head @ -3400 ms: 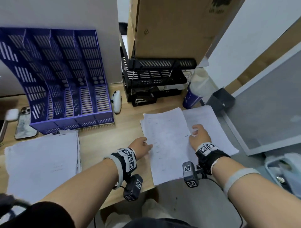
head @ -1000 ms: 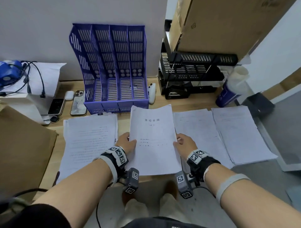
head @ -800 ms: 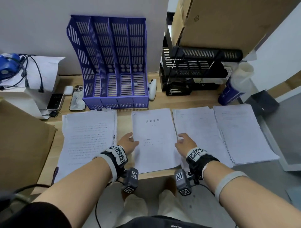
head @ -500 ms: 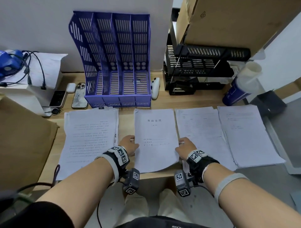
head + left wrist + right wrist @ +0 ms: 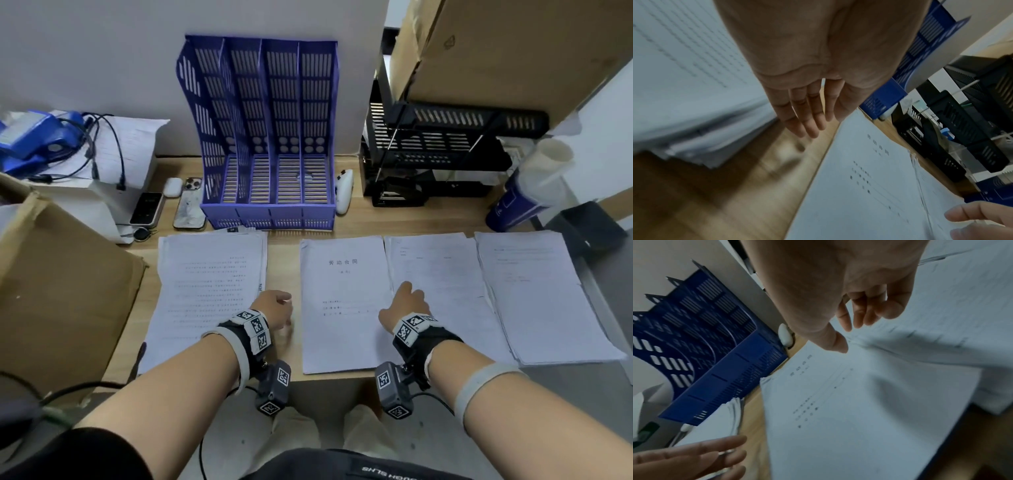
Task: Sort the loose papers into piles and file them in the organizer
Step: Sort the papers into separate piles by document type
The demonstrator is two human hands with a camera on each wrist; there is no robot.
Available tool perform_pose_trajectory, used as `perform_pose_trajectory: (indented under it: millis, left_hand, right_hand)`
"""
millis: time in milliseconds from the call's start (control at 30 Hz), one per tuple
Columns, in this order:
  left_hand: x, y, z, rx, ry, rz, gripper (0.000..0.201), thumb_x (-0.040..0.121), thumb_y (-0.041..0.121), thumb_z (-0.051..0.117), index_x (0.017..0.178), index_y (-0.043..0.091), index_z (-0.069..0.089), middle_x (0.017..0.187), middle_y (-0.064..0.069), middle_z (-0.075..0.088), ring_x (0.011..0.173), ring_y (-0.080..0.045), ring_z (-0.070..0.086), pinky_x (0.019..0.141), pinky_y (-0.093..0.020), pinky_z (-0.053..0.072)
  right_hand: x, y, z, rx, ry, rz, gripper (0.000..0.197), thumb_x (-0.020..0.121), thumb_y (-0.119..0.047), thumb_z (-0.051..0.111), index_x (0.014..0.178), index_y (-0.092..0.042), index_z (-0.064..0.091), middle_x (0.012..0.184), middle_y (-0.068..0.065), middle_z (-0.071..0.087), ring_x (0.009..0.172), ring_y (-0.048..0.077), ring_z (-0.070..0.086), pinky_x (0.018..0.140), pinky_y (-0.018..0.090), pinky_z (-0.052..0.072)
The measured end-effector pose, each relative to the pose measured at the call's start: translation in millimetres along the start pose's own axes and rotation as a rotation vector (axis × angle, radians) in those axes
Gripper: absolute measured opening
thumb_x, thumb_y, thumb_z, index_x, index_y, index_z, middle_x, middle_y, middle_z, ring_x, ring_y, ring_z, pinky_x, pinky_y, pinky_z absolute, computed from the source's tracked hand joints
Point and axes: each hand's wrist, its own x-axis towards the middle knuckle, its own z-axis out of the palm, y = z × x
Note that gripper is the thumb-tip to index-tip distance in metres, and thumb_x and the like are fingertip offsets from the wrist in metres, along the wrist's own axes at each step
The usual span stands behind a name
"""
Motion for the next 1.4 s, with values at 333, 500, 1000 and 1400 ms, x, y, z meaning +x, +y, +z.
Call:
perform_pose_trajectory:
  millis: [333,500,1000,1400]
  left_hand:
    - [8.0,-7.4,-39.2,0.053,0.010,0.054,0.026,0.091,0.005,0.055,0.115,0.012,0.064,0.098,-0.010,0.066,0.065,-0.016,0.057,0.054,-0.020,0.048]
    - [19.0,26.1,-1.9,0.164,-0.031,0.116,0.038,0.088,0.010,0.059,0.126,0.011,0.061,0.116,-0.010,0.064,0.102,-0.029,0.066,0.084,-0.029,0.053]
    - [24.4,13.5,37.1,0.129,0.004,-0.020,0.014,0.085,0.007,0.058,0.095,0.003,0.066,0.095,-0.018,0.071,0.087,-0.036,0.069,0.079,-0.044,0.059]
    - [13.5,50.5,-12.5,-0.354,-0.013,0.209,0.038,0.083,0.012,0.050,0.104,0.039,0.066,0.104,-0.011,0.075,0.094,-0.034,0.072,0.088,-0.053,0.057]
  right_hand:
    - [-18.8,-43.8,17.5,0.109,-0.139,-0.175,0.027,0.088,-0.024,0.053,0.114,-0.016,0.051,0.125,0.011,0.048,0.087,0.027,0.057,0.071,0.030,0.045]
    - [-21.8,-8.3,-5.3,0.208,-0.111,-0.106,0.023,0.087,-0.023,0.052,0.109,-0.017,0.053,0.117,0.009,0.053,0.081,0.024,0.058,0.065,0.029,0.045]
    - [-6.6,48.9,1.6,0.382,-0.258,-0.023,0.053,0.087,-0.028,0.060,0.137,-0.020,0.043,0.145,0.005,0.047,0.110,0.025,0.059,0.099,0.042,0.051]
    - [-4.7,2.4,-25.6,0.575,-0.098,-0.183,0.046,0.091,-0.027,0.061,0.133,-0.012,0.050,0.129,0.006,0.060,0.104,0.021,0.056,0.085,0.026,0.041]
